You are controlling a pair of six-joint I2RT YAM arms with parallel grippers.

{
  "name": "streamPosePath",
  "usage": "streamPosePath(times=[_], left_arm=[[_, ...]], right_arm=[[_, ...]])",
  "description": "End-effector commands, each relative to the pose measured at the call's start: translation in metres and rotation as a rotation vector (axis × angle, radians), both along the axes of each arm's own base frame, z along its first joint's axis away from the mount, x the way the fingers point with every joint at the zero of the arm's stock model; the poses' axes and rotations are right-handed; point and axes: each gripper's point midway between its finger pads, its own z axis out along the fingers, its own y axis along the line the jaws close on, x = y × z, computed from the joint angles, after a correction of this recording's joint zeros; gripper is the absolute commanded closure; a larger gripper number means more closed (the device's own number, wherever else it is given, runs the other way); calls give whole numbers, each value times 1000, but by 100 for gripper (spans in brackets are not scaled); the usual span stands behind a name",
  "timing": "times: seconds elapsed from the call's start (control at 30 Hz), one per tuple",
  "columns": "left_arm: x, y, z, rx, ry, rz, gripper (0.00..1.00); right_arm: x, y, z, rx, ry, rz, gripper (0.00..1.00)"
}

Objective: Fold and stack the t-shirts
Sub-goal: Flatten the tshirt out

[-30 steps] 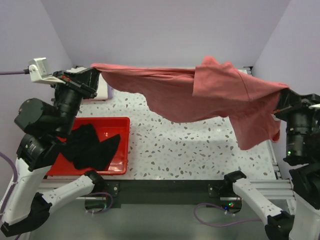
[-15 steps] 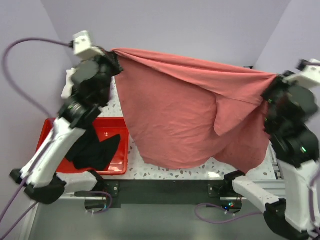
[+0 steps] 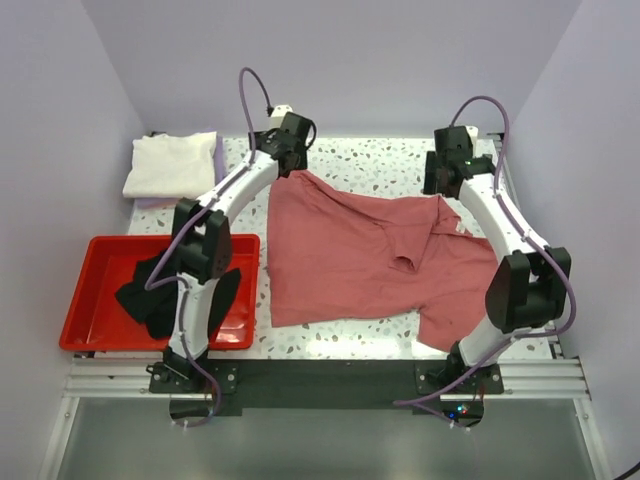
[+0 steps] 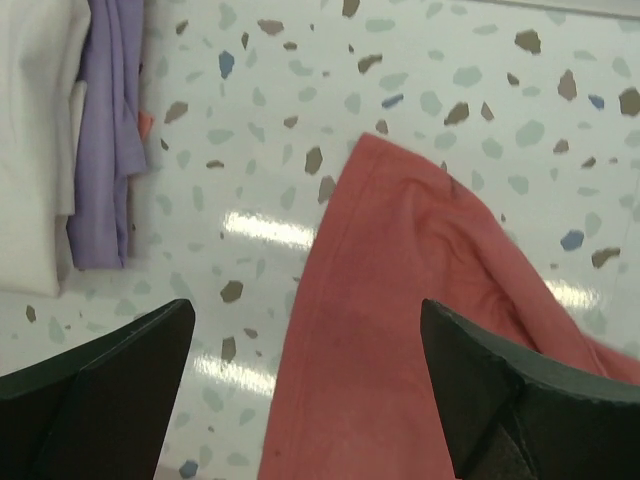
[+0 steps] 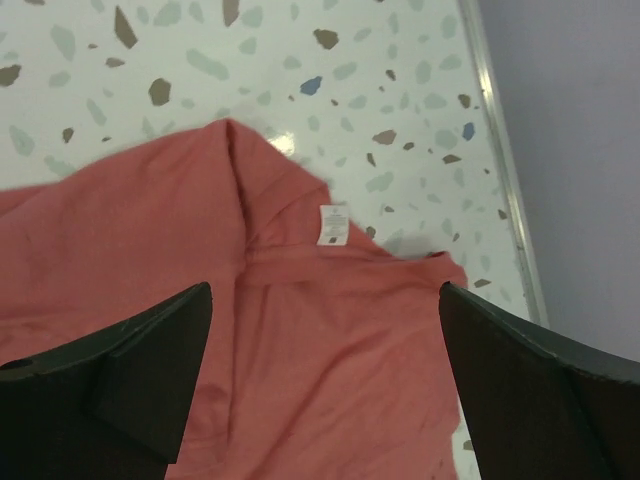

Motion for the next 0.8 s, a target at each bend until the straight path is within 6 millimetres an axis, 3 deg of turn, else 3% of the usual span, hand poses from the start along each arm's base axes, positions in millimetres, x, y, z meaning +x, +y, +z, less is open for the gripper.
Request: streamPosePath(times=[0.0,0.07,0.17,0.33,0.47,0.57,0.77], left_arm=[[-22,-10,80,-143,-145,-69,0],[-27,-18,83,-207,-178,-108,0],[-50,-21,79,-269,-164,-132,0],[-101,-44,58,-336,-122,-218,0],[-152,-78,24,-371,-51,-313,0],[-176,-94,-2,-412,16,-362,0],[-210,-93,-47,-406,137,-354,0]], right_arm=[[2,26,31,145,-113,75,1],[-2,39,31,211,-130,128,1],[-15,59,14,314,-95,187,1],[-58,97,-26,503,-28,316,1],[-93,116,-65,536,82,355,1],[-101,130,-81,522,126,388,1],[-106,123,-120,464,214,325,3]])
